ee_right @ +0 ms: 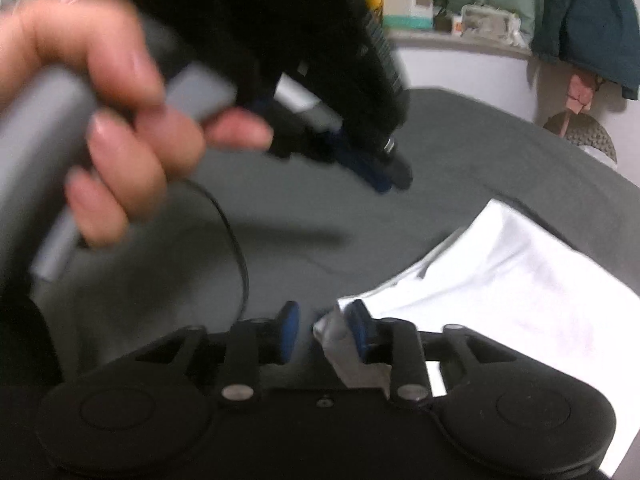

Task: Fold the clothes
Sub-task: 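Fold the lifted strip end over with the right gripper while the left gripper pinches the strip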

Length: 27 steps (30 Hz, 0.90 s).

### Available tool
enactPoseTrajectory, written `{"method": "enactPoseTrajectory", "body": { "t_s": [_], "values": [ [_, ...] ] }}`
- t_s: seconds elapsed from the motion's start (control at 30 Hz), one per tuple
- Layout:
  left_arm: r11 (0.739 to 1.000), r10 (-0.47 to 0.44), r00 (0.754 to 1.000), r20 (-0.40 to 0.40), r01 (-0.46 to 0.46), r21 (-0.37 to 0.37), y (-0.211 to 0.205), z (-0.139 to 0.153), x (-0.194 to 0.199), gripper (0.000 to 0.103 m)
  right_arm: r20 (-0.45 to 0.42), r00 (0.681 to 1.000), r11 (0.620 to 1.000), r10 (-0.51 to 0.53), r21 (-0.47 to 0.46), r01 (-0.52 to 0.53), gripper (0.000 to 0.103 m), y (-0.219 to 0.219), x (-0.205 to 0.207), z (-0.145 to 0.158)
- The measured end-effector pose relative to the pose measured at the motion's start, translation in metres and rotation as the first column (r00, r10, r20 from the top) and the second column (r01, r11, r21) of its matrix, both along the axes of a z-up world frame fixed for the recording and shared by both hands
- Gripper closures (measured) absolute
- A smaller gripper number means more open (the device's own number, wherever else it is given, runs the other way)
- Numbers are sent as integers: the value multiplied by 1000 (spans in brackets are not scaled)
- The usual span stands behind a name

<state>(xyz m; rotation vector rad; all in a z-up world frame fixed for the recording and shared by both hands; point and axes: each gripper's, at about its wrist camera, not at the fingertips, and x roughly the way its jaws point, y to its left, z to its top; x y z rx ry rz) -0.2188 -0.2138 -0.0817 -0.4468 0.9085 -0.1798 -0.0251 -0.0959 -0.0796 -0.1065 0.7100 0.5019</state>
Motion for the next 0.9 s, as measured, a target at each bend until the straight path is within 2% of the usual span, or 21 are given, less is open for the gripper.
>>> {"method": "enactPoseTrajectory", "body": {
  "t_s": [0.07,0.13,0.23,0.33,0.43,0.5,0.63,0.73,0.77,0.8,0.9],
  "values": [
    [1000,16,1000,4,-16,-4,2,1,-1,99,48,995,996,-87,7,87,70,-15,7,13],
    [1000,20,1000,6,-20,-4,3,0,-3,99,61,977,979,-203,9,203,70,-36,22,23],
    [999,-28,1000,-7,28,29,-5,-4,-4,99,47,961,961,-273,-33,275,70,-59,59,33],
    [986,-113,994,0,112,121,-23,-4,-8,99,-19,979,975,-201,-98,199,69,-71,99,37],
    [983,-99,995,15,95,157,-26,0,-8,99,-91,992,993,-85,-90,77,64,-77,127,38],
    [993,-27,999,25,24,113,-14,3,-6,99,-117,993,995,-27,-99,15,56,-76,139,35],
    [995,99,995,1,-99,-33,13,-2,-6,99,-199,974,988,105,-91,-125,57,-76,163,27],
    [993,105,994,-18,-105,-52,14,-8,-3,99,-276,941,975,196,-48,-217,80,-76,177,21],
    [994,100,995,-21,-101,-52,12,-9,-2,99,-296,934,974,201,-46,-224,92,-77,182,18],
    [996,82,996,-22,-83,-45,10,-9,-1,99,-312,927,973,207,-36,-229,95,-78,186,15],
    [1000,5,1000,-13,-5,-20,-6,-10,1,99,-335,914,972,229,26,-234,98,-86,195,9]
  ]
}}
